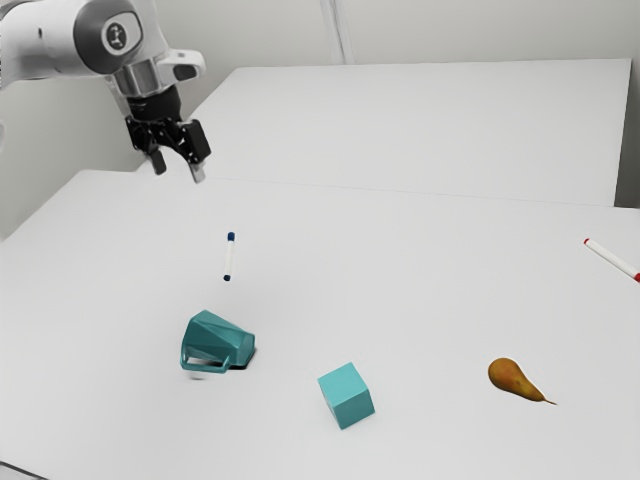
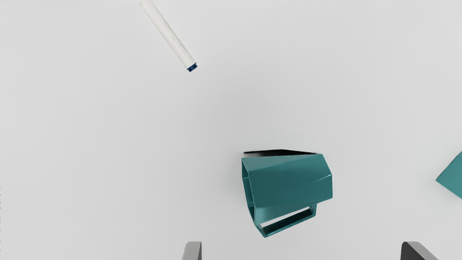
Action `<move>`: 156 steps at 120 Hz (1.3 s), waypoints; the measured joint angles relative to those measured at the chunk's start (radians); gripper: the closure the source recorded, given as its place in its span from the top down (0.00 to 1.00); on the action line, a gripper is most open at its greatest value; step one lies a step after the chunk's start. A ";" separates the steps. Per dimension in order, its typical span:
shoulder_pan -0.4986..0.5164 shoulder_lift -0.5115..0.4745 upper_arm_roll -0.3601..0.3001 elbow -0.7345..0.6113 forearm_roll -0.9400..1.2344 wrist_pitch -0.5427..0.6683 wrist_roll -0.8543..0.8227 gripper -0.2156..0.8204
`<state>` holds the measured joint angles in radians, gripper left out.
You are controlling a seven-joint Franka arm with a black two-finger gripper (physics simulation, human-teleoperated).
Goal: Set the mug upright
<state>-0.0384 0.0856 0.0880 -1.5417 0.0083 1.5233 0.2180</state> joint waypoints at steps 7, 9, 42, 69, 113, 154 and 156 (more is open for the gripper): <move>-0.008 -0.001 0.005 -0.012 -0.005 0.026 0.013 0.79; -0.012 -0.002 0.010 -0.017 -0.009 0.032 0.016 0.79; 0.030 -0.017 0.181 -0.232 -0.241 0.087 0.056 0.79; -0.005 0.014 0.253 -0.390 -0.448 0.101 0.121 0.79; 0.008 0.104 0.345 -0.474 -0.586 0.109 0.297 0.79; 0.006 0.146 0.346 -0.523 -0.620 0.110 0.408 0.77; 0.006 0.146 0.346 -0.526 -0.623 0.110 0.411 0.77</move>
<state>-0.0323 0.2316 0.4343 -2.0677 -0.6147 1.6331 0.6295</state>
